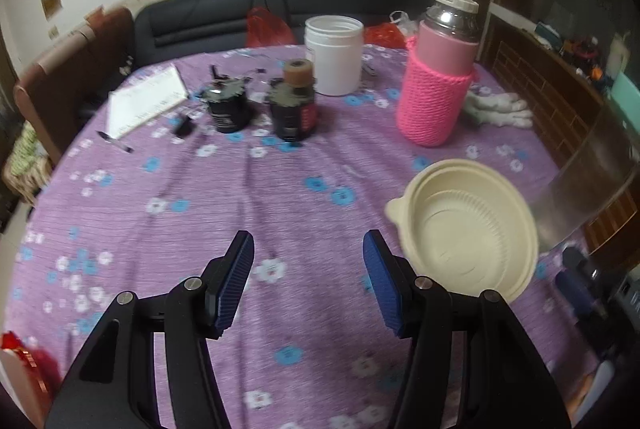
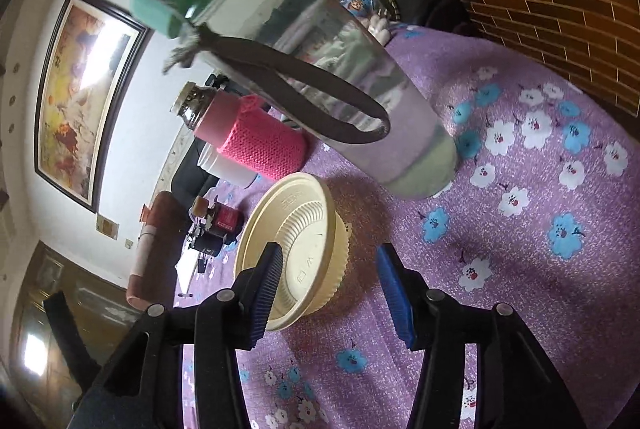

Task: Organize plates and bowls
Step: 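Move the open left gripper toward the beige plastic bowl rim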

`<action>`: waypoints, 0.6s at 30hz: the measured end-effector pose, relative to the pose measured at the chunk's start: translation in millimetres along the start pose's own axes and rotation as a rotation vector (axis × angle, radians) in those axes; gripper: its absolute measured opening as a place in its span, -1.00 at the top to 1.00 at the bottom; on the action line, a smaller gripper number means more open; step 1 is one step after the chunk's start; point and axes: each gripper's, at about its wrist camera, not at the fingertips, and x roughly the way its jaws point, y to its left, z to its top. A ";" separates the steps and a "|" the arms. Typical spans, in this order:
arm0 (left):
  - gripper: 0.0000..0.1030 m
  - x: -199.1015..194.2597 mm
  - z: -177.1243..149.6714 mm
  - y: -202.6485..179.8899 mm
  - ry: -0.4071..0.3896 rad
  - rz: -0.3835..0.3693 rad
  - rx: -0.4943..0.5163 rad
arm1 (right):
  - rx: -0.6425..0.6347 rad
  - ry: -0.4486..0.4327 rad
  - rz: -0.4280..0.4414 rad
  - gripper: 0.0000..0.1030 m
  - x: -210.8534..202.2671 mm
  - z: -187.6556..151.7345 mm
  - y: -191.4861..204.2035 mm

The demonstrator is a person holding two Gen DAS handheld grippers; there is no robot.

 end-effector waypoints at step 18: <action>-0.07 43.3 7.0 -21.9 0.188 -0.097 -0.078 | 0.031 0.038 0.029 -0.13 33.1 -9.7 -1.6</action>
